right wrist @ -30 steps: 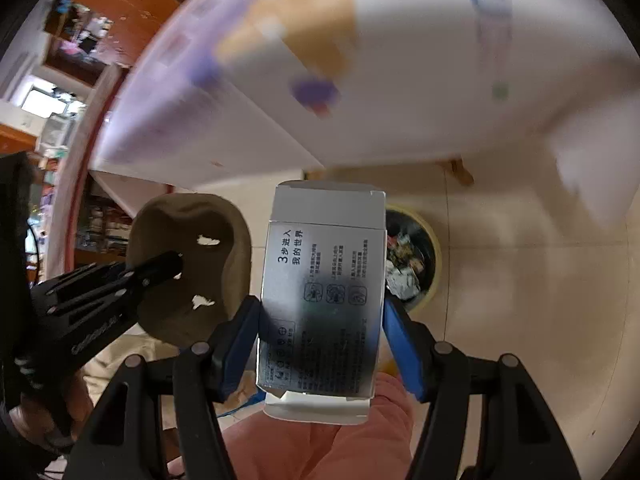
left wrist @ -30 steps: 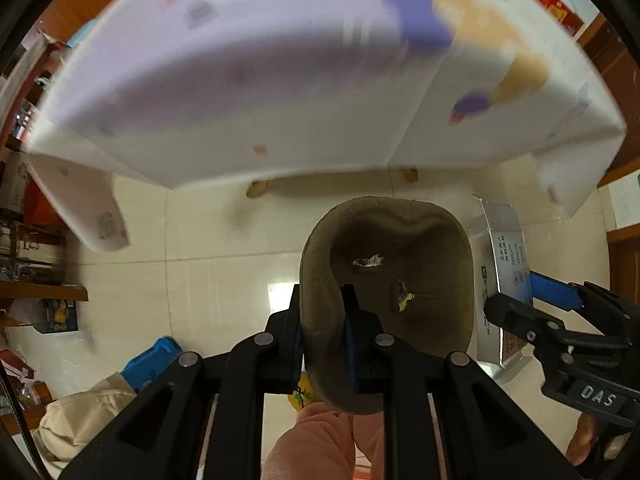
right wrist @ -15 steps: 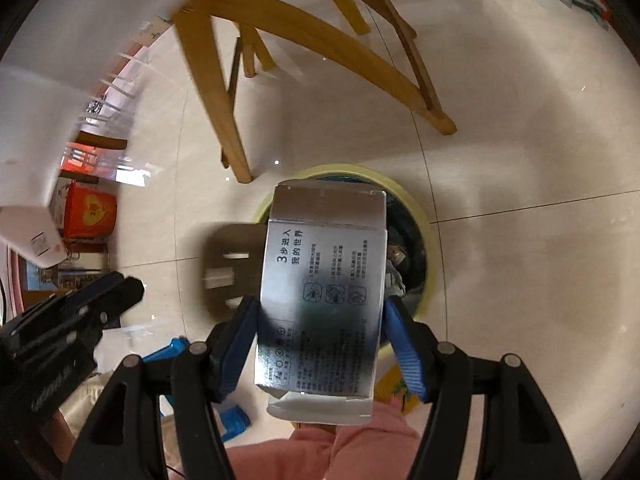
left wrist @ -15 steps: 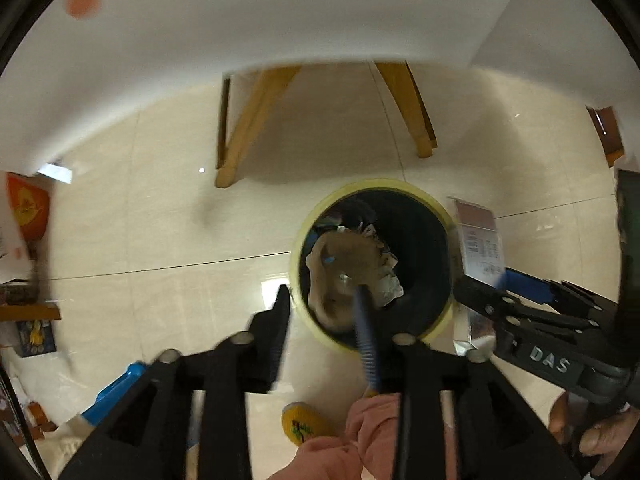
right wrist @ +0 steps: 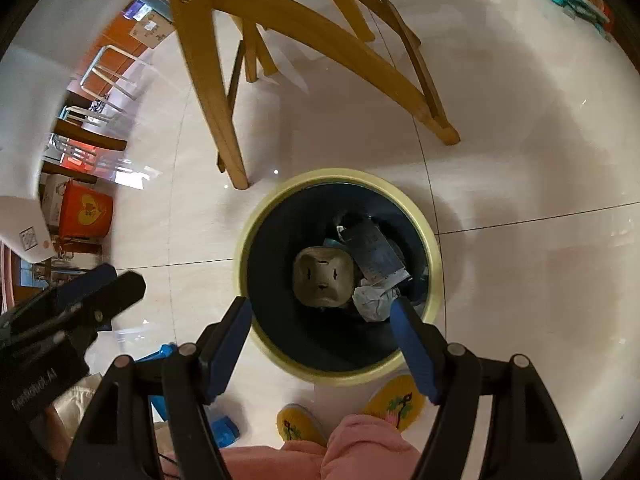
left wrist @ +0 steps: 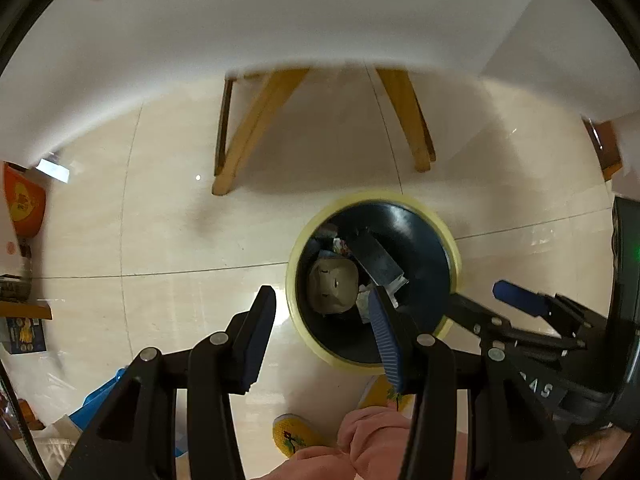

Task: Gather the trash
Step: 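Raise both tools back toward the table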

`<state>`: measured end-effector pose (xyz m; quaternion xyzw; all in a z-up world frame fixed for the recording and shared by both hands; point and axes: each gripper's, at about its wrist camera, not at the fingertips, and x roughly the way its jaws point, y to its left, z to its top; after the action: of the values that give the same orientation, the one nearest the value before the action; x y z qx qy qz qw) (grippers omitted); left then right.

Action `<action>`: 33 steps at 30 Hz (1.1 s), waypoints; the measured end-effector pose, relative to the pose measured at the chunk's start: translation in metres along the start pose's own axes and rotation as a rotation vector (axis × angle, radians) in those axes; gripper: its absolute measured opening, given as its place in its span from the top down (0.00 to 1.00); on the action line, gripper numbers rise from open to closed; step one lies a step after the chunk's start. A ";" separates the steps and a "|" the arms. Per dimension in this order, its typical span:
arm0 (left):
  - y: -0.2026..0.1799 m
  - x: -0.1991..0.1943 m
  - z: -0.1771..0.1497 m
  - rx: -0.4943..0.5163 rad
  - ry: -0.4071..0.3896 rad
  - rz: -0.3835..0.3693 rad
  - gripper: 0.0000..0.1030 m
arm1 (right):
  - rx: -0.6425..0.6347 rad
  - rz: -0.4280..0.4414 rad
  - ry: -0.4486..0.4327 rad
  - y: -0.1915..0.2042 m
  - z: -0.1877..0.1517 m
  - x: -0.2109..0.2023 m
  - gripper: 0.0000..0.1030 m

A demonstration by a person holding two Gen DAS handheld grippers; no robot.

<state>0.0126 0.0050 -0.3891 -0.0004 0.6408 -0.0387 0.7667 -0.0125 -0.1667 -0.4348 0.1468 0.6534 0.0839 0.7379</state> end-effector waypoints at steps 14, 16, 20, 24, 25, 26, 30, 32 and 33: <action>0.011 -0.167 -0.002 0.054 -0.144 -0.047 0.55 | -0.005 0.071 -0.123 0.078 -0.008 -0.145 0.30; 0.014 -0.197 -0.003 0.066 -0.172 -0.054 0.55 | -0.012 0.081 -0.152 0.089 -0.010 -0.171 0.30; 0.024 -0.255 -0.004 0.078 -0.240 -0.067 0.54 | -0.034 0.093 -0.222 0.114 -0.016 -0.228 0.30; 0.035 -0.311 -0.002 0.077 -0.313 -0.072 0.50 | -0.048 0.092 -0.281 0.134 -0.023 -0.278 0.30; 0.039 -0.325 -0.002 0.074 -0.332 -0.075 0.49 | -0.050 0.092 -0.296 0.138 -0.025 -0.289 0.30; 0.040 -0.335 -0.001 0.072 -0.348 -0.077 0.48 | -0.052 0.092 -0.313 0.141 -0.027 -0.302 0.30; 0.046 -0.375 0.002 0.073 -0.418 -0.084 0.48 | -0.059 0.085 -0.381 0.152 -0.034 -0.339 0.30; 0.049 -0.390 0.007 0.073 -0.447 -0.092 0.47 | -0.066 0.081 -0.418 0.156 -0.036 -0.357 0.30; 0.050 -0.398 0.009 0.078 -0.461 -0.095 0.46 | -0.068 0.077 -0.432 0.158 -0.037 -0.363 0.30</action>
<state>-0.0457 0.0786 0.0012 -0.0098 0.4460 -0.0985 0.8895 -0.0860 -0.1283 -0.0463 0.1611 0.4707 0.1006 0.8616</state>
